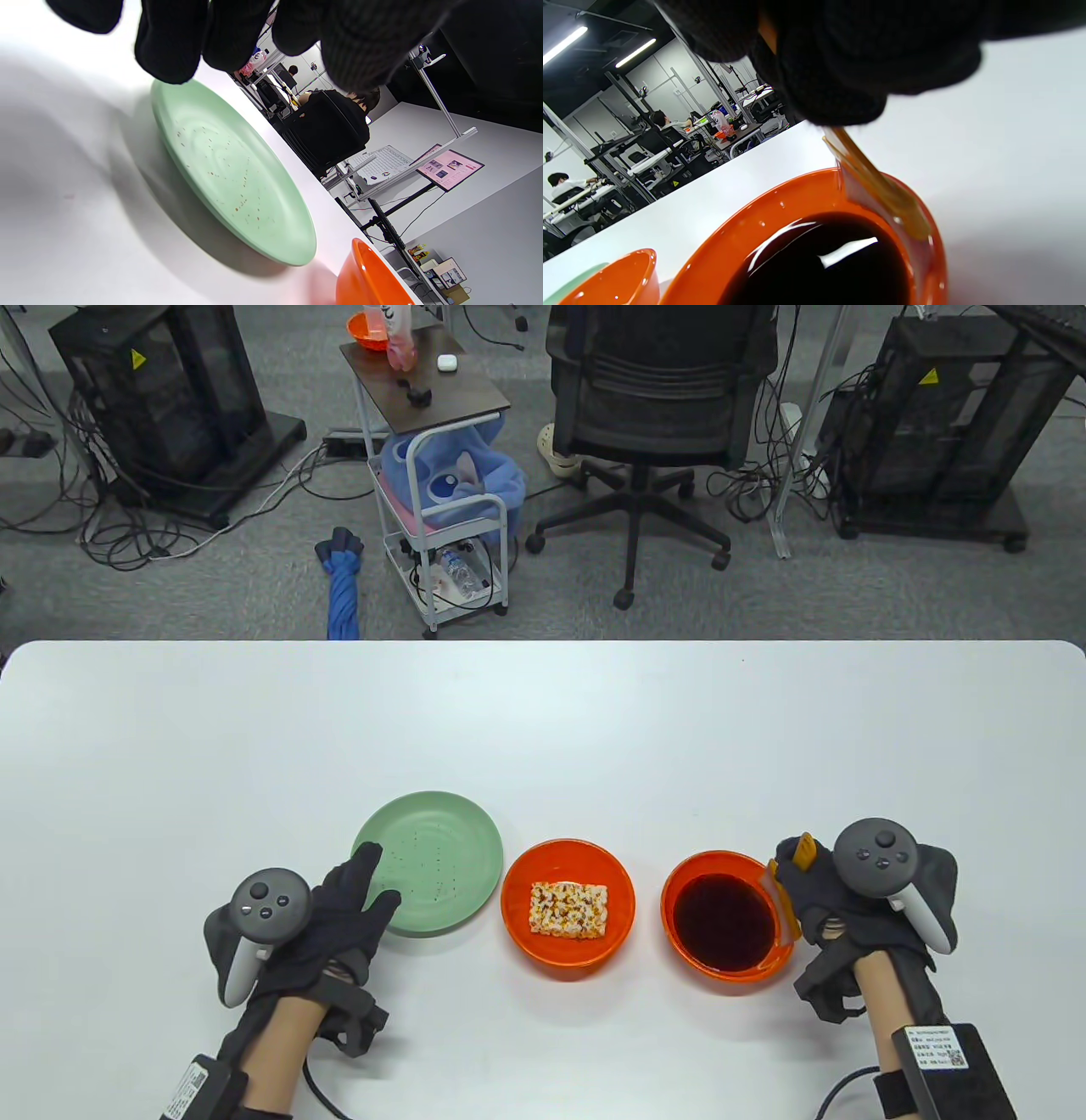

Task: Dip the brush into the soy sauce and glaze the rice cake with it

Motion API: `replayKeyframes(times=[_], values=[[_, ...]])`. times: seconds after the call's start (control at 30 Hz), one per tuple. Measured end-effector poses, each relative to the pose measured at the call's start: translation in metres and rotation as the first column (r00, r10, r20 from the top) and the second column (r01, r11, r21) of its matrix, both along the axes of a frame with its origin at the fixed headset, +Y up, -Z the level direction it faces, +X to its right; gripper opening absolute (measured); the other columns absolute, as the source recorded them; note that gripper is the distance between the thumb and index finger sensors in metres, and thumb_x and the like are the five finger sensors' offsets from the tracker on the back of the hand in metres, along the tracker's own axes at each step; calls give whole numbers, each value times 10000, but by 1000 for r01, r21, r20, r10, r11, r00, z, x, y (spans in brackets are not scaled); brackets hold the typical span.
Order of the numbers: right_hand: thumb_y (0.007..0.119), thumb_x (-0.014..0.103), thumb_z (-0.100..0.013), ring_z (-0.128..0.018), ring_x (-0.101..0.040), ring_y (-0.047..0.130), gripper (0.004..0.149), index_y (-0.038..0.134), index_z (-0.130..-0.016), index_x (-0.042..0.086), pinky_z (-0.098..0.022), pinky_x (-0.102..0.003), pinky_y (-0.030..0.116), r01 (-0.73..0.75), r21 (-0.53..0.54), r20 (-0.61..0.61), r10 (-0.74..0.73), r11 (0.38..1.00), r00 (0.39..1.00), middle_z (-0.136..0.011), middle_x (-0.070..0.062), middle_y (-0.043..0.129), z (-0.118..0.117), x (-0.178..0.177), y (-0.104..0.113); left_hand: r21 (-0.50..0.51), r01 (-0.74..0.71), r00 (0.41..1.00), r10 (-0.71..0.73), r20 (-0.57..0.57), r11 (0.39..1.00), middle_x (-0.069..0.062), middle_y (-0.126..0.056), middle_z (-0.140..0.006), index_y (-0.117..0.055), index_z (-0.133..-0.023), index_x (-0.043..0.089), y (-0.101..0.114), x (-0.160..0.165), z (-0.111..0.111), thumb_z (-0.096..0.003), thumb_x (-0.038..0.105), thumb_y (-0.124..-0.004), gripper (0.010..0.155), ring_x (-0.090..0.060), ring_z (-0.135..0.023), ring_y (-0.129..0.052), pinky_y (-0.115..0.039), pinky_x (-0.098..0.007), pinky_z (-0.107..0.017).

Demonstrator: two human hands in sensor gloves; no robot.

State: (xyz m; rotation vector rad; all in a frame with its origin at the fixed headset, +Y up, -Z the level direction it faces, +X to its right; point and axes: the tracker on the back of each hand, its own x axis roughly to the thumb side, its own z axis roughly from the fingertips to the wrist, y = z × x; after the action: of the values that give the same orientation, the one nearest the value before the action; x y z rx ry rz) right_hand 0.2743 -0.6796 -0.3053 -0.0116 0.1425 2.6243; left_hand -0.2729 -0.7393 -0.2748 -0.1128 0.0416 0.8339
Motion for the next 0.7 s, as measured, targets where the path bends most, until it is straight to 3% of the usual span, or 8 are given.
replayKeyframes(times=[0.3, 0.5, 0.63, 0.7], values=[[681, 336, -518, -236, -221, 948, 478, 696, -901, 51, -217, -450, 844, -103, 35, -68, 105, 994, 992, -526, -146, 981, 2, -23, 14, -8, -7, 1000, 7, -5, 1000, -94, -597, -1112, -476, -1099, 356, 0, -1, 0, -479, 553, -729, 698, -428, -944, -763, -618, -661, -654], [681, 341, -518, -229, -215, 949, 480, 698, -898, 48, -212, -444, 846, 27, 104, -99, -16, 994, 995, -520, -141, 983, 7, -31, 39, -7, -11, 1000, 11, -5, 1000, -93, -599, -1111, -476, -1100, 354, 0, -2, -1, -480, 552, -729, 698, -429, -943, -763, -618, -662, -654], [681, 346, -519, -224, -207, 950, 480, 700, -896, 50, -205, -436, 849, 239, 166, -143, -216, 957, 966, -515, -135, 986, 11, -46, 53, -9, -12, 1000, 12, -3, 1000, -100, -597, -1112, -477, -1100, 351, 0, -2, -1, -480, 552, -729, 699, -429, -944, -763, -617, -662, -653], [681, 348, -520, -225, -204, 953, 481, 700, -897, 51, -204, -432, 851, 345, 165, -169, -318, 924, 933, -518, -130, 987, 11, -59, 50, -7, -13, 1000, 13, -3, 1000, -97, -596, -1113, -476, -1100, 354, 0, -2, -1, -481, 552, -729, 697, -429, -944, -762, -617, -662, -654]])
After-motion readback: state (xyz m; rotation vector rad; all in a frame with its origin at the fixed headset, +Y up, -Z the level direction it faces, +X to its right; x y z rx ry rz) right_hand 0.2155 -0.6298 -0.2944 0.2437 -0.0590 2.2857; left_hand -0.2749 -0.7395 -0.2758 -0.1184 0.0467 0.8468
